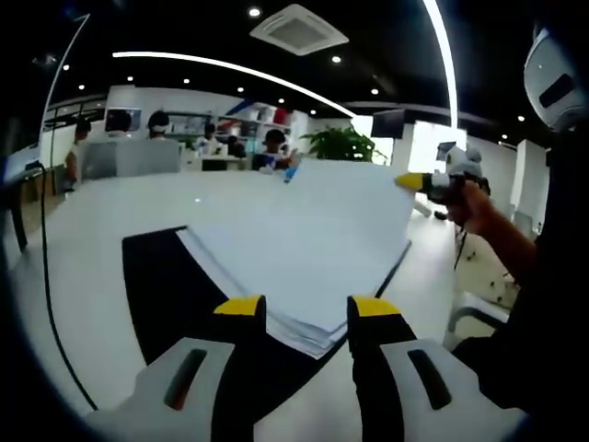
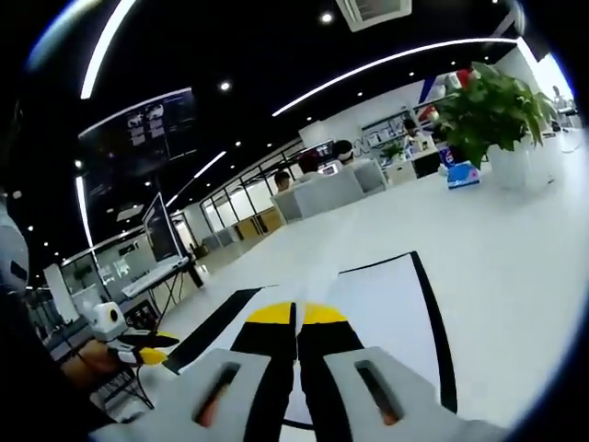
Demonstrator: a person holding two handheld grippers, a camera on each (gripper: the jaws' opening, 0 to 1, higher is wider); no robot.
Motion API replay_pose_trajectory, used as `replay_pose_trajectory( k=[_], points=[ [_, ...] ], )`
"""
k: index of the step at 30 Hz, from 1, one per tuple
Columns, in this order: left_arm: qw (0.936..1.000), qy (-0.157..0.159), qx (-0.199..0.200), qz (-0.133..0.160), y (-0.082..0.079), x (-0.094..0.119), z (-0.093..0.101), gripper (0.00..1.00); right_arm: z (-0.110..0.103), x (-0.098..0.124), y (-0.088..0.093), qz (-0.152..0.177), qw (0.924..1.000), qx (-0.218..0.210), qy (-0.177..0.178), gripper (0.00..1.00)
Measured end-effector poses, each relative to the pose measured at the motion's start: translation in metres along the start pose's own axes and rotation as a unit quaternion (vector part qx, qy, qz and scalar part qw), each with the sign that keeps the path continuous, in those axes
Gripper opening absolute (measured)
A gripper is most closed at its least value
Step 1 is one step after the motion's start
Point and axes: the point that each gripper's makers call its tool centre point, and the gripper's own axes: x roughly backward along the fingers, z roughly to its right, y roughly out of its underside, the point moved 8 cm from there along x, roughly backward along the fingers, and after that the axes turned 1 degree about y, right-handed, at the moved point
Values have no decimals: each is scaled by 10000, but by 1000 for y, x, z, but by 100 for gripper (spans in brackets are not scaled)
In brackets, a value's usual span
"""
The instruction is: Flip through the bound document one page at a time
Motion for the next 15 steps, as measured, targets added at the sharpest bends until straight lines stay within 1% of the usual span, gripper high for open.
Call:
replay_pose_trajectory(
  k=[7,9,12,15],
  points=[
    [10000,90,-7,26,-2,-5,0,37,-13,-2,-2,16,9999,156,-41,1],
    [9999,115,-1,24,-2,-6,0,37,-17,-3,-3,34,9998,-33,-169,1],
    [9999,152,4,34,-3,-6,0,37,-25,-5,-5,42,9998,91,-158,1],
    [9998,172,-17,46,-5,-4,-2,37,-35,-9,-4,56,9996,165,-237,1]
  ],
)
